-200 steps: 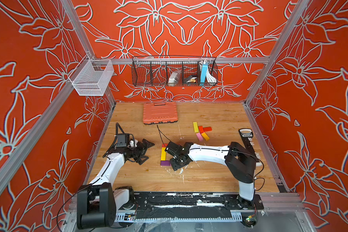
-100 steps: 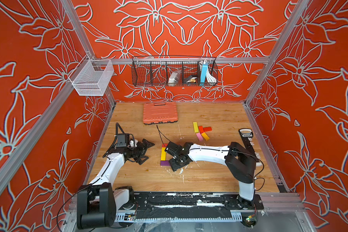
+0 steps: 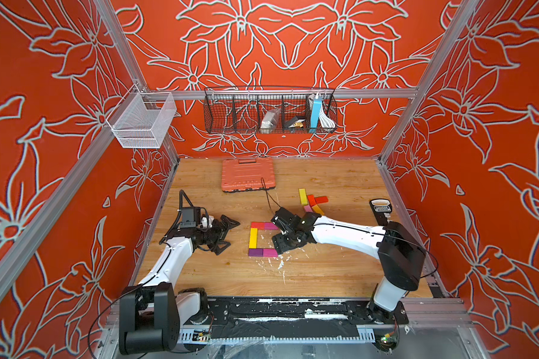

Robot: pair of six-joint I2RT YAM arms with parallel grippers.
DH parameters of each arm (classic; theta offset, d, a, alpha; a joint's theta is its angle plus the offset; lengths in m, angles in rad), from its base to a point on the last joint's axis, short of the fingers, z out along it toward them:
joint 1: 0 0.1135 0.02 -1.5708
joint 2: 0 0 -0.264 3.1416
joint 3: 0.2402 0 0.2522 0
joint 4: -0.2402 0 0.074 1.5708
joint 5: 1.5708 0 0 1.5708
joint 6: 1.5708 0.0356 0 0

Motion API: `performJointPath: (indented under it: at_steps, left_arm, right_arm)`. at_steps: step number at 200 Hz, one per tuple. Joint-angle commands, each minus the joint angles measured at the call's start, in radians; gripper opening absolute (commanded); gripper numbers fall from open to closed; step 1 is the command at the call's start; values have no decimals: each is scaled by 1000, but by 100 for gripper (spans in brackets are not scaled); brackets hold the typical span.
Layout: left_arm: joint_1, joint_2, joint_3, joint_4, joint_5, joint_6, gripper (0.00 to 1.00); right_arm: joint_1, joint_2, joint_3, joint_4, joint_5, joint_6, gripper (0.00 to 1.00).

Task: Assemble the letter c with building blocks
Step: Move the building block to the center of the board.

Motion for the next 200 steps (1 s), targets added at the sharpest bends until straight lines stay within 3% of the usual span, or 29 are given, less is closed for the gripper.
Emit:
performJointPath:
  at_steps: [1,55,97,147,200]
  left_arm:
    - [-4,-2,-18,10,11,-8,98]
    - [-71,-14,5,11,-22,-40,98]
    - [-172,22,119,-29,-107,-34,98]
    - [-311,193,316,-37,-182,-30,98]
    - [-460,434,524,-25,-205,-39,99]
  right_arm:
    - [-24,-14,19,-30,5,-13,77]
    - [-142,-74,1,-36,-16,-8,77]
    - [-322,-124,2,-69,-3,-46,77]
    - [-549,-96,31,-83,-34,-120,75]
    - [-690,-4,96,-100,-86,-195,70]
